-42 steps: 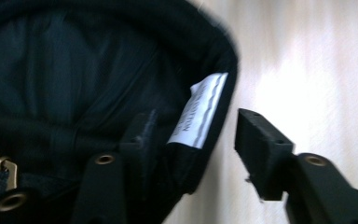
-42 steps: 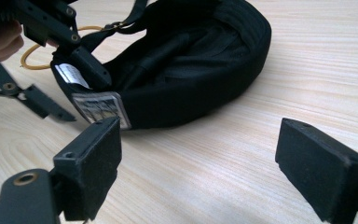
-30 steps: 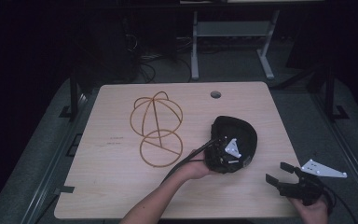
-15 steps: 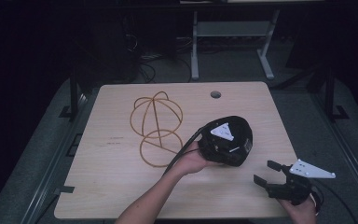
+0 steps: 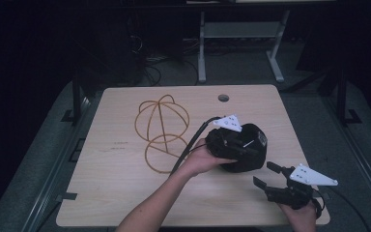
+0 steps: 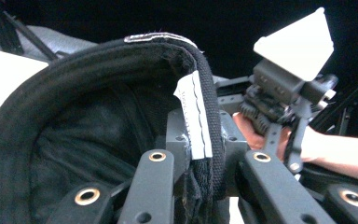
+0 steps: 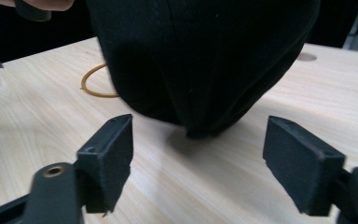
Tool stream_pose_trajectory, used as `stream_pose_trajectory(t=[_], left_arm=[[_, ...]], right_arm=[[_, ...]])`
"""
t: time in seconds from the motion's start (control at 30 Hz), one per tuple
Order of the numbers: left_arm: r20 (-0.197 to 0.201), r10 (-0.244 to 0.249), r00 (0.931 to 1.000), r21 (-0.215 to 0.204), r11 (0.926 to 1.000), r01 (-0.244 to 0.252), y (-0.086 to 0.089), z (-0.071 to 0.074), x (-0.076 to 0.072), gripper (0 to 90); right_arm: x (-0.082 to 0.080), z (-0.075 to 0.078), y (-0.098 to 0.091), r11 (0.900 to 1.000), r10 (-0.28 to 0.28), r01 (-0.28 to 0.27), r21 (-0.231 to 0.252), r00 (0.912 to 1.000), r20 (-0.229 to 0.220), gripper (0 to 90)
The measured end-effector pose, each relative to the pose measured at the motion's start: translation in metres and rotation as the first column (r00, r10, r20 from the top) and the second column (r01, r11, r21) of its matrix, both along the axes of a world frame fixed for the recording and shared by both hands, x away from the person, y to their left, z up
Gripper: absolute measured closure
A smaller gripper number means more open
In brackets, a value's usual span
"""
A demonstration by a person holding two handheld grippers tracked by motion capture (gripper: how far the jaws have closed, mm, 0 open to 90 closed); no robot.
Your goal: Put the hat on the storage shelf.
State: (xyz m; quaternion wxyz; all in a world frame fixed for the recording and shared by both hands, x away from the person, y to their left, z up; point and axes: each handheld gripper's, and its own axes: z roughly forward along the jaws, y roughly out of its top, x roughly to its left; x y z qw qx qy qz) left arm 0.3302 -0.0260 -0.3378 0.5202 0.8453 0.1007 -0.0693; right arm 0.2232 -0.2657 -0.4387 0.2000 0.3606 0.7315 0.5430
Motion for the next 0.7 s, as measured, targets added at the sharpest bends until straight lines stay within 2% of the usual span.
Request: stream_pose_trajectory(t=[0.1, 0.2, 0.3, 0.47, 0.57, 0.63, 0.7], left_arm=[[-0.009, -0.017, 0.9998, -0.023, 0.9996, 0.017, -0.003, 0.004, -0.004, 78.9], [-0.006, -0.033, 0.9994, -0.019, 0.9993, 0.033, -0.006, 0.006, -0.006, 78.8], [0.005, -0.046, 0.9989, -0.01, 0.9989, 0.046, -0.008, 0.007, -0.008, 78.8], [0.023, -0.024, 0.9995, 0.01, 0.9997, 0.024, -0.005, 0.008, -0.009, 77.7], [0.038, -0.012, 0.9992, 0.02, 0.9997, 0.011, -0.001, 0.01, -0.009, 73.4], [0.052, 0.01, 0.9986, 0.026, 0.9996, -0.011, 0.001, 0.012, -0.009, 72.1], [0.066, 0.029, 0.9974, 0.038, 0.9988, -0.031, 0.004, 0.014, -0.01, 67.4]], right_arm=[[0.001, 0.001, 0.003, 1.0, -0.006, 0.006, 0.006, 0.9997, 0.024, 31.5], [0.001, 0.001, 0.004, 0.9998, -0.009, 0.009, 0.015, 0.9996, 0.027, 35.6], [0.0, 0.002, 0.004, 0.9996, -0.021, 0.02, 0.019, 0.9982, 0.055, 49.2], [-0.004, 0.006, 0.003, 0.9998, -0.018, 0.017, 0.003, 0.9966, 0.08, 77.1], [-0.005, 0.011, 0.004, 1.0, 0.003, -0.003, -0.008, 0.9972, 0.075, 80.5], [-0.004, 0.012, 0.003, 0.9999, 0.011, -0.01, -0.011, 0.9961, 0.088, 81.2], [-0.003, 0.014, 0.003, 0.9998, 0.018, -0.017, -0.008, 0.9969, 0.077, 81.6]])
